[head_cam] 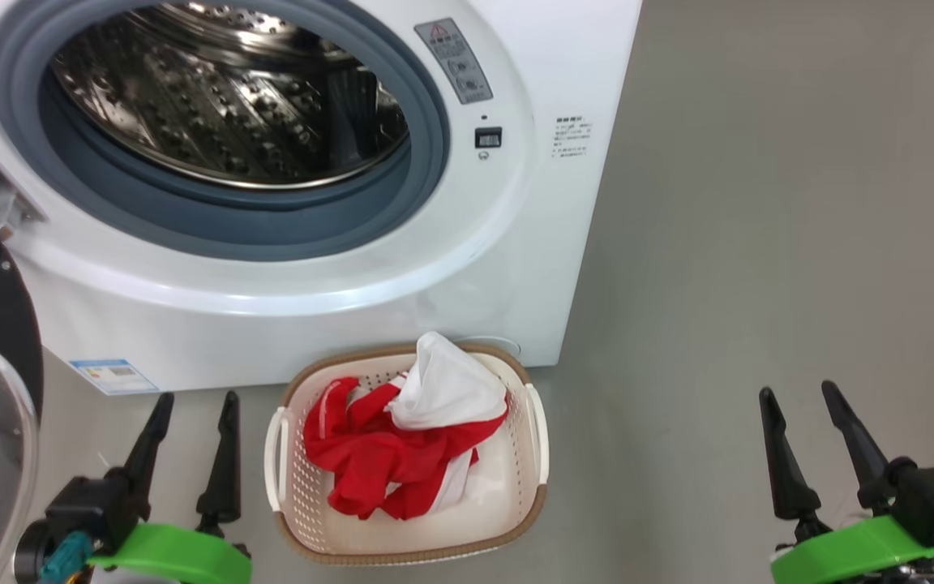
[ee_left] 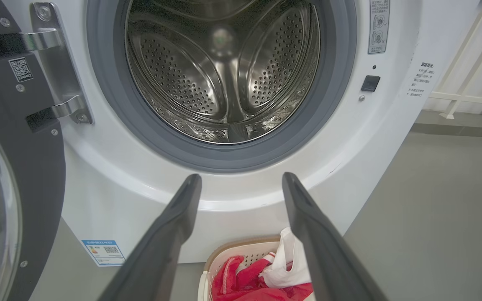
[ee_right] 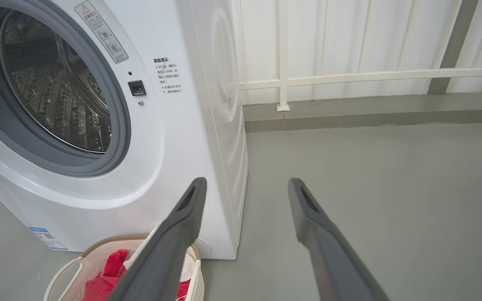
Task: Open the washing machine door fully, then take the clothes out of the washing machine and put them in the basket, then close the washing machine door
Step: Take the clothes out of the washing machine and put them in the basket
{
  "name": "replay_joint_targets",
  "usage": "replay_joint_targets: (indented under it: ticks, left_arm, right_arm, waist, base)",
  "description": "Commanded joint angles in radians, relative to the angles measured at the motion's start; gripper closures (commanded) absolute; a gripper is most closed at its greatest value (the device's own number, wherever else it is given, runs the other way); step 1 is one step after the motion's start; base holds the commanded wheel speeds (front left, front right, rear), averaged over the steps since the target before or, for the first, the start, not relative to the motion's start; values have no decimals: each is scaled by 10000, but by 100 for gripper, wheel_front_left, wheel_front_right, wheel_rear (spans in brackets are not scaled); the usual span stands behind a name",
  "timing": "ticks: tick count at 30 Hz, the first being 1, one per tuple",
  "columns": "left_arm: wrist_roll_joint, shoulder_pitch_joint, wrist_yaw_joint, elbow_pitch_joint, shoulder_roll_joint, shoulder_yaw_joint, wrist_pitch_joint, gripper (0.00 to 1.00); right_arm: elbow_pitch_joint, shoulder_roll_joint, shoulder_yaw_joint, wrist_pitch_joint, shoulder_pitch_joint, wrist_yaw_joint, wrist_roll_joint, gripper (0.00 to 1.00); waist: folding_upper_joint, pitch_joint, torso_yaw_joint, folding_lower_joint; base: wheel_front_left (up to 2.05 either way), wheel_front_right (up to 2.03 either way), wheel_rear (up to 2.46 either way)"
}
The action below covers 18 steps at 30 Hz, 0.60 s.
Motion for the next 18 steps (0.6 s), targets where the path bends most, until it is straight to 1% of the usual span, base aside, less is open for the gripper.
replay_joint_targets:
  ticks: [1,11,18]
  left_arm:
    - [152,76,-56,-338,155,403,-49,0]
    - [385,1029,-56,-1051,53,824,-49,0]
    - [473,1195,-56,-1229,-80,897,-49,0]
  right_arm:
    - [-281,-81,186,-65,50,63,2,0]
    - [-420,-81,64,-65,661,63,68,0]
    - [-465,-81,-40,-65,664,63,53,0]
  waist:
    - [0,-227,85,0]
    - [0,-538,85,0]
    - [0,-477,124,0]
  base:
    - [0,0,0]
    - [0,0,0]
    - [0,0,0]
